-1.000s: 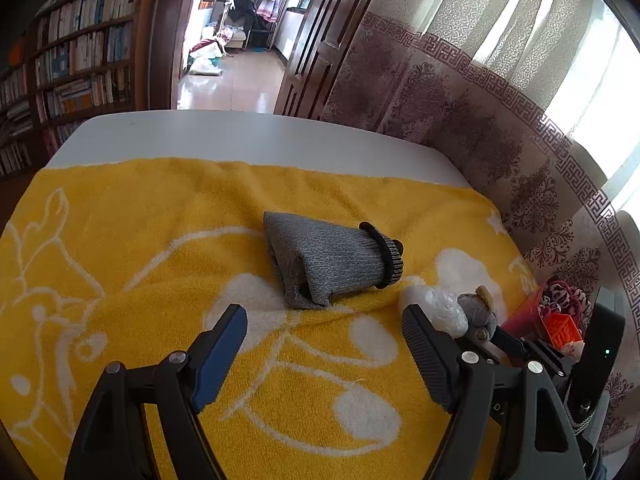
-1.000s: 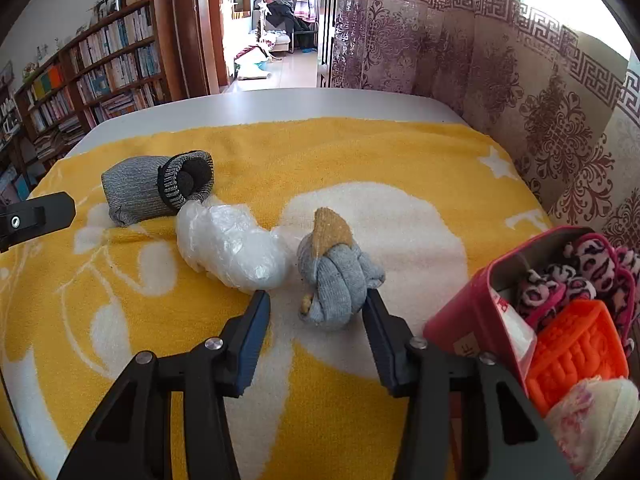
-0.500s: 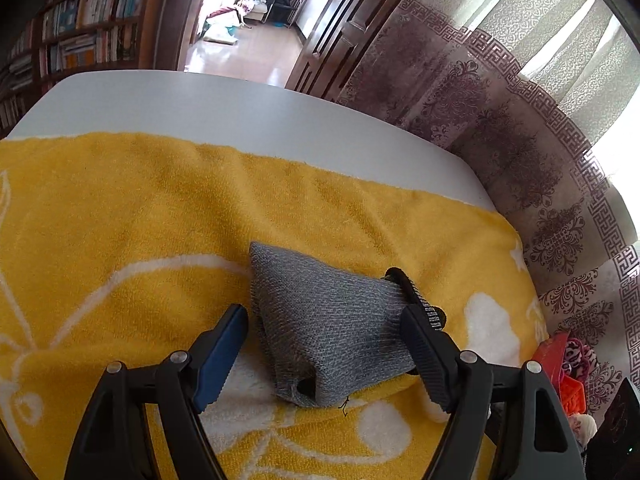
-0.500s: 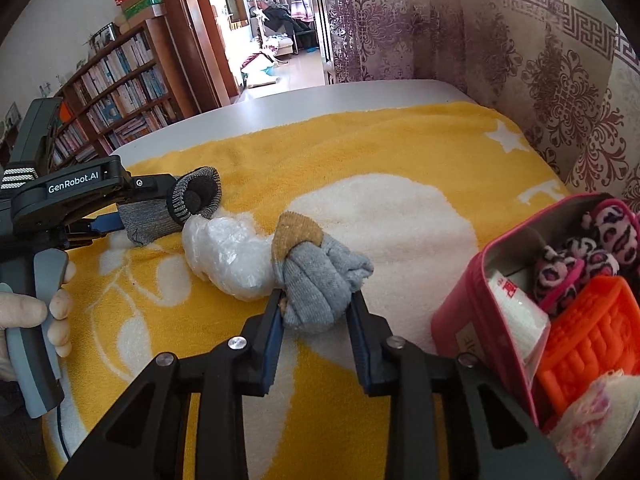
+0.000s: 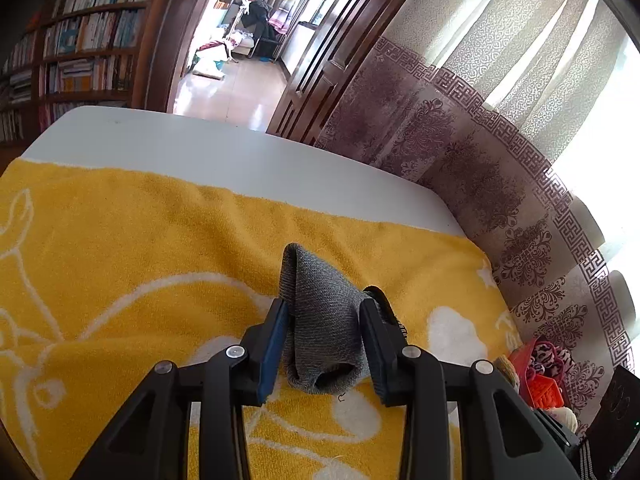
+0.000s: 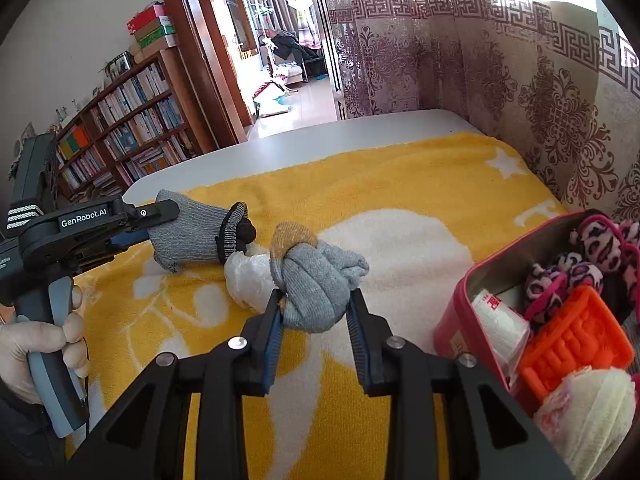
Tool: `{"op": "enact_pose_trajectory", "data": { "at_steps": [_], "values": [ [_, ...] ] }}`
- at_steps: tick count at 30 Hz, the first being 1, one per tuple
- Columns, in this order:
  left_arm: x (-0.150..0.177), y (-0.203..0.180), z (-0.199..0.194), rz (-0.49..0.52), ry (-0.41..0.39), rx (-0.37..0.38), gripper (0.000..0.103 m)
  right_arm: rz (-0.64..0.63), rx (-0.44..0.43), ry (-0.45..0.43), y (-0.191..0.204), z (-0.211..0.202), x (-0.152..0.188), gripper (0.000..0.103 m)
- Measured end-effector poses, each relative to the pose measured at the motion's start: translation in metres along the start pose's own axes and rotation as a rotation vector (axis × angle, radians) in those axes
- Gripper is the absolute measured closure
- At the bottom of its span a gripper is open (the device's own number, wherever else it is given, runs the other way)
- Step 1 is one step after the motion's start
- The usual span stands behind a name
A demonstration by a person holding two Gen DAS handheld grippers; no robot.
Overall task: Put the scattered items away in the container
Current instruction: 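Grasp the grey knit glove with the left gripper while right grasps the grey sock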
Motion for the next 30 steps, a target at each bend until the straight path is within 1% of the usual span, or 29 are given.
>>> {"op": "enact_pose_trajectory", "data": {
  "at_steps": [1, 3, 7, 8, 9, 10, 11, 12, 14, 19, 21, 23, 24, 26, 27, 28, 30],
  "values": [
    [0.0, -0.003, -0.003, 0.009, -0.004, -0.002, 0.074, 0.003, -0.003, -0.009, 0.0, -0.003, -0.001, 0.069],
    [-0.001, -0.006, -0.013, 0.023, -0.018, 0.003, 0.074, 0.01, -0.01, -0.026, -0.001, -0.009, -0.006, 0.069],
    [0.0, -0.003, -0.012, 0.062, 0.002, -0.024, 0.073, 0.016, -0.028, -0.033, 0.001, -0.013, -0.007, 0.069],
    [0.002, -0.001, -0.009, 0.078, 0.014, -0.039, 0.063, 0.015, -0.032, -0.032, 0.002, -0.014, -0.006, 0.069],
    [0.004, 0.002, -0.008, 0.096, 0.02, -0.062, 0.049, 0.013, -0.036, -0.031, 0.003, -0.014, -0.006, 0.069],
    [0.004, 0.006, -0.007, 0.118, 0.012, -0.089, 0.022, 0.012, -0.04, -0.028, 0.003, -0.014, -0.005, 0.069],
    [0.004, 0.007, -0.008, 0.151, -0.006, -0.107, 0.015, 0.012, -0.043, -0.026, 0.003, -0.014, -0.004, 0.069],
    [0.004, 0.006, -0.006, 0.193, -0.01, -0.11, 0.015, 0.012, -0.045, -0.023, 0.003, -0.013, -0.003, 0.069],
    [0.008, 0.006, 0.001, 0.242, 0.02, -0.123, 0.015, 0.017, -0.048, -0.015, 0.003, -0.011, -0.003, 0.069],
    [0.019, -0.003, 0.028, 0.25, 0.099, -0.077, 0.015, 0.025, -0.051, 0.016, 0.001, -0.002, 0.001, 0.069],
    [0.023, -0.01, 0.037, 0.273, 0.115, -0.062, 0.014, 0.026, -0.049, 0.02, -0.001, 0.0, 0.001, 0.069],
    [0.028, -0.018, 0.043, 0.333, 0.132, -0.068, 0.001, 0.028, -0.046, 0.025, -0.002, 0.002, 0.002, 0.069],
    [0.031, -0.019, 0.046, 0.366, 0.138, -0.081, 0.001, 0.028, -0.045, 0.029, -0.002, 0.002, 0.003, 0.069],
    [0.03, -0.014, 0.053, 0.403, 0.148, -0.138, 0.001, 0.024, -0.047, 0.035, 0.0, 0.004, 0.004, 0.069],
    [0.03, -0.008, 0.057, 0.391, 0.166, -0.156, 0.001, 0.023, -0.048, 0.038, 0.0, 0.005, 0.005, 0.069],
    [0.028, -0.002, 0.061, 0.357, 0.178, -0.162, 0.001, 0.022, -0.047, 0.04, 0.0, 0.005, 0.005, 0.069],
    [0.023, 0.006, 0.062, 0.264, 0.173, -0.116, 0.001, 0.022, -0.044, 0.041, 0.0, 0.006, 0.005, 0.069]
  ]
}}
Point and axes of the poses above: each gripper's, at about its wrist camera, not at the fingertips, and z roughly the way its jaws point, y to its left, x to its underside, the point moved 10 cm from there along z, roughly the way its jaws point, and after that the axes turned 6 degrees about x, right-handed, at the moved point
